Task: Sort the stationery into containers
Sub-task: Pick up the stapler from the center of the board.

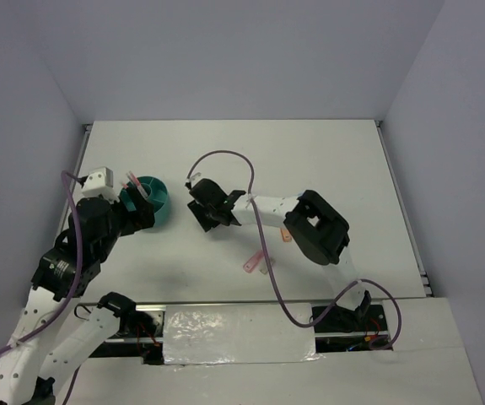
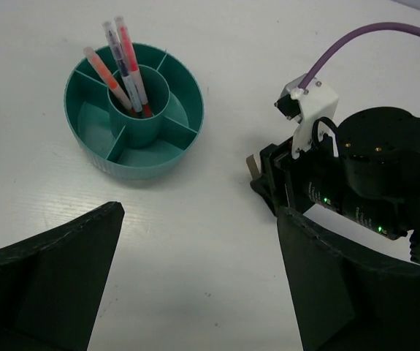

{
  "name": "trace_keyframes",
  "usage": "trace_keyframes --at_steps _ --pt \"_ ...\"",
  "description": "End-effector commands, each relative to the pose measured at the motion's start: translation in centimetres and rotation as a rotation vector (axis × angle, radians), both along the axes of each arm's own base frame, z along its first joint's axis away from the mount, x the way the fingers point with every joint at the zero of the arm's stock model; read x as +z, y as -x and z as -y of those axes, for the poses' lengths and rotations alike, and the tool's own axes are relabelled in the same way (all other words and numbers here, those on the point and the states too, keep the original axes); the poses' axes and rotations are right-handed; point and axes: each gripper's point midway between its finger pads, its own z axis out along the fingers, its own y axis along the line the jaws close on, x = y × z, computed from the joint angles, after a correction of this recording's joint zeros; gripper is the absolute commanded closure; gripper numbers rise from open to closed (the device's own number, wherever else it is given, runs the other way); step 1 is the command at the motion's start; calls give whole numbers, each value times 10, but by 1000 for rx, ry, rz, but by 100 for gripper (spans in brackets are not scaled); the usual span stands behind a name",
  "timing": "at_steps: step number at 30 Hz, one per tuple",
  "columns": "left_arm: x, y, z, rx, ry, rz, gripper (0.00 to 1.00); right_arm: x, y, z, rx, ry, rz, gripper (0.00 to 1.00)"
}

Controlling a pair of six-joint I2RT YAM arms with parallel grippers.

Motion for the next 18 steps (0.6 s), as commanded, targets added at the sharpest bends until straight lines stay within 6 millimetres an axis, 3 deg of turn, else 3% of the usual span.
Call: trace_keyframes --at_steps 1,3,4,5,6,7,8,9,10,11,12,13,14,16,18 --pt "1 -3 5 -19 13 5 1 -2 -1 10 -32 29 9 51" --pt "2 -4 10 -30 39 1 1 7 3 10 -14 -4 15 72" --pt "4 -3 18 -63 65 -1 1 34 5 5 3 -68 52 91" --pt "6 -3 25 -89 94 -3 1 27 21 15 29 -72 41 94" --pt "7 -4 34 -126 116 -10 1 49 24 0 93 -189 90 95" --pt "14 -5 43 -166 144 0 1 95 34 -4 143 -304 156 96" --pt "14 -3 61 -247 194 -27 1 85 57 5 195 -322 145 96" --pt "17 -2 70 -286 221 -32 1 110 67 -4 256 -422 202 96" --pt "23 -3 81 -334 261 -23 1 147 74 2 266 -496 266 96" --pt "23 1 98 -402 327 -61 1 144 85 9 274 -504 265 99" --pt "23 3 108 -439 368 -76 1 157 92 10 291 -535 283 100" --pt "18 5 116 -471 403 -100 1 182 99 14 309 -589 323 100" --pt "24 6 131 -531 471 -104 1 185 110 14 346 -608 331 100" --pt "19 5 140 -552 514 -131 2 208 123 18 381 -652 375 100" --pt "19 1 144 -550 535 -134 3 217 131 21 397 -660 407 100"
